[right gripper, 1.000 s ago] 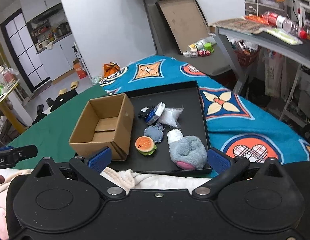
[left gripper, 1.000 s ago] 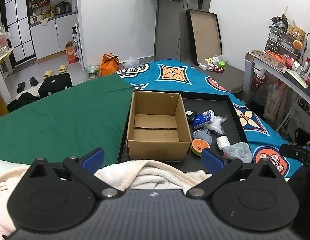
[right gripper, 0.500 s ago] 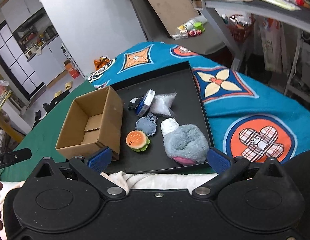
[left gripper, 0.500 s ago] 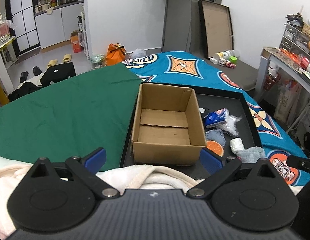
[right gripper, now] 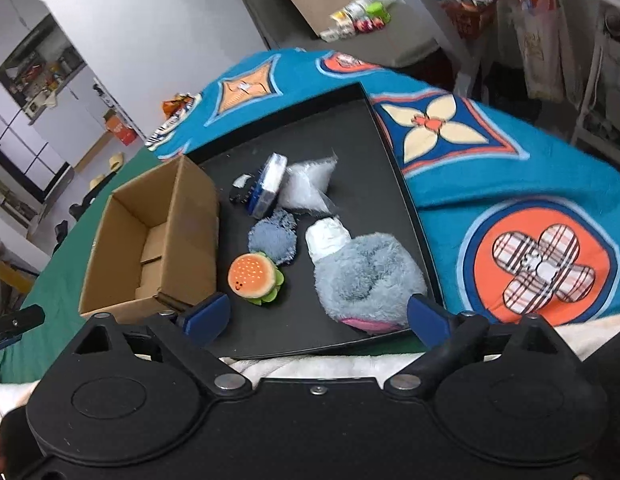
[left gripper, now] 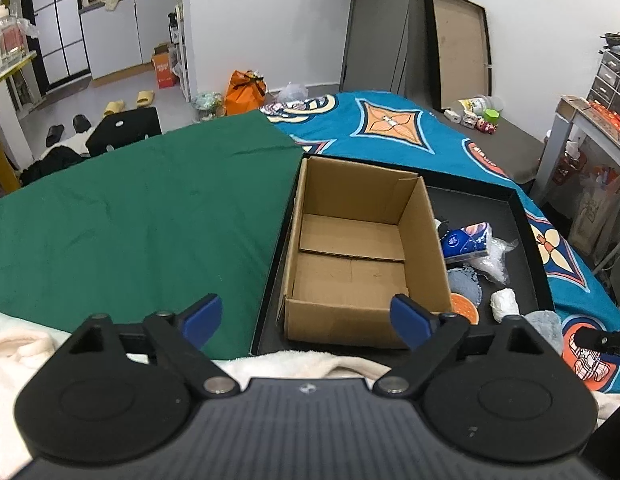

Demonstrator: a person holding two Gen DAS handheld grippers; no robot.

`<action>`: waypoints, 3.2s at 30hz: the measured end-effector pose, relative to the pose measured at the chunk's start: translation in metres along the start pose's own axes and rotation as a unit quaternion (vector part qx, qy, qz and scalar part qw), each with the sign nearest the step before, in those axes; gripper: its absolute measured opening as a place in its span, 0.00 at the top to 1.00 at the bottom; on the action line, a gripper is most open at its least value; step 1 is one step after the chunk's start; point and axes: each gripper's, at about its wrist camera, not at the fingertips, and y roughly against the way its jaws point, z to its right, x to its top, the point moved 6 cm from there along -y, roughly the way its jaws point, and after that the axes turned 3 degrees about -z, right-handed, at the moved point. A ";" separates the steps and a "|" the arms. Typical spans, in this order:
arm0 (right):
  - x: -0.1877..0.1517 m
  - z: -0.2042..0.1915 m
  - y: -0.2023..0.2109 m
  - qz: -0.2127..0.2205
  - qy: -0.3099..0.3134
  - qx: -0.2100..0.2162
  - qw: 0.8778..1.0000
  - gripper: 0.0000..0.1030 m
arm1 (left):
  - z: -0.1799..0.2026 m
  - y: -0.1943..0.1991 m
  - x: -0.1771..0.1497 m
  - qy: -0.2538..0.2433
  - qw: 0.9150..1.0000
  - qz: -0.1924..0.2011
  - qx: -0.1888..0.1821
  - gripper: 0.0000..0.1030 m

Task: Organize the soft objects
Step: 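Lower the right gripper onto the grey fluffy plush and close, then carry the grey plush with the right gripper into the cardboard box and release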

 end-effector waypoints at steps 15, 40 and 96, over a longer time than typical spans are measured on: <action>0.008 0.023 -0.056 -0.052 -0.072 -0.052 0.995 0.11 | -0.012 -0.054 0.012 0.014 0.999 -0.041 0.007 0.36; 0.004 0.019 -0.105 -0.087 -0.053 -0.073 0.992 0.24 | -0.011 -0.117 0.002 0.020 0.992 -0.124 0.017 0.82; 0.035 -0.115 -0.032 0.046 0.088 0.005 0.995 0.28 | -0.025 -0.094 -0.002 0.048 0.995 -0.083 -0.013 0.90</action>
